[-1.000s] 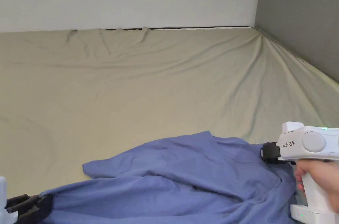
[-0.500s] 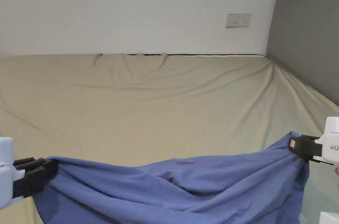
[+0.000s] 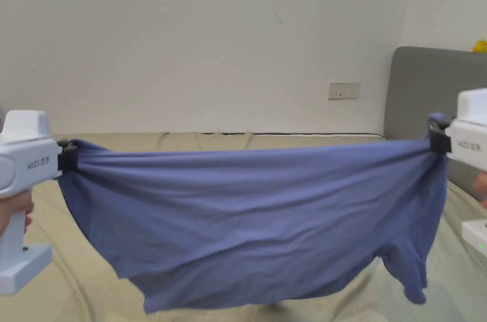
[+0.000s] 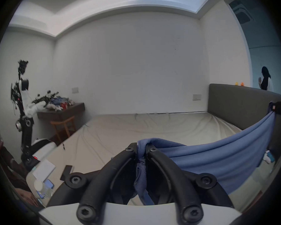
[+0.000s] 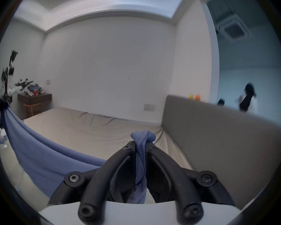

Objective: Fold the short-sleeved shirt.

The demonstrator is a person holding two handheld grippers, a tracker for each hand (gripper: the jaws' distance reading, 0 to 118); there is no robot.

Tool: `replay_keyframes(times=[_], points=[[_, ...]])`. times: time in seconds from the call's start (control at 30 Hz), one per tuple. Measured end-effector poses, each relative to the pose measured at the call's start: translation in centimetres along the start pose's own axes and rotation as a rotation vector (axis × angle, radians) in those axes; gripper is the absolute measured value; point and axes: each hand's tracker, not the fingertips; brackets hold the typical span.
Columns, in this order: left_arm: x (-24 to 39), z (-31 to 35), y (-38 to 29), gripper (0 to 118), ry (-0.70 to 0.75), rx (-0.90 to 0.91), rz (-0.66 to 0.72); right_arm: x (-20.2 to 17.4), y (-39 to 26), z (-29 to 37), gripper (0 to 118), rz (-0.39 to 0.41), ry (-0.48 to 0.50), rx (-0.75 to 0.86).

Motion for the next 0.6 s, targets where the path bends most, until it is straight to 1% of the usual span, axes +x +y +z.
replay_keyframes(times=[0.03,0.1,0.23,0.3,0.37,0.57,0.6], points=[[0.4,-0.8,0.6,5,0.018,0.008,-0.009,-0.6,1.0,-0.6,10,-0.01,-0.022,0.007],[1.0,-2.1,1.9,4,0.058,0.03,-0.015,-0.9,2.4,-1.8,9,-0.005,-0.053,0.023],[1.6,-4.6,4.7,4,0.091,0.05,0.002,-1.2,4.9,-4.9,9,0.021,-0.096,0.042],[1.8,-6.0,5.8,4,0.112,0.081,-0.029,-1.1,5.7,-6.9,9,0.019,-0.1,0.037],[2.2,-7.7,7.1,4,0.12,0.075,-0.069,-1.1,6.4,-8.9,9,0.017,-0.112,0.041],[3.1,-13.4,10.5,4,0.137,0.107,-0.082,-1.1,7.7,-15.8,9,-0.045,-0.128,0.057],[3.2,-14.3,11.0,4,0.138,0.11,-0.08,-0.5,7.6,-17.9,9,-0.054,-0.134,0.06]])
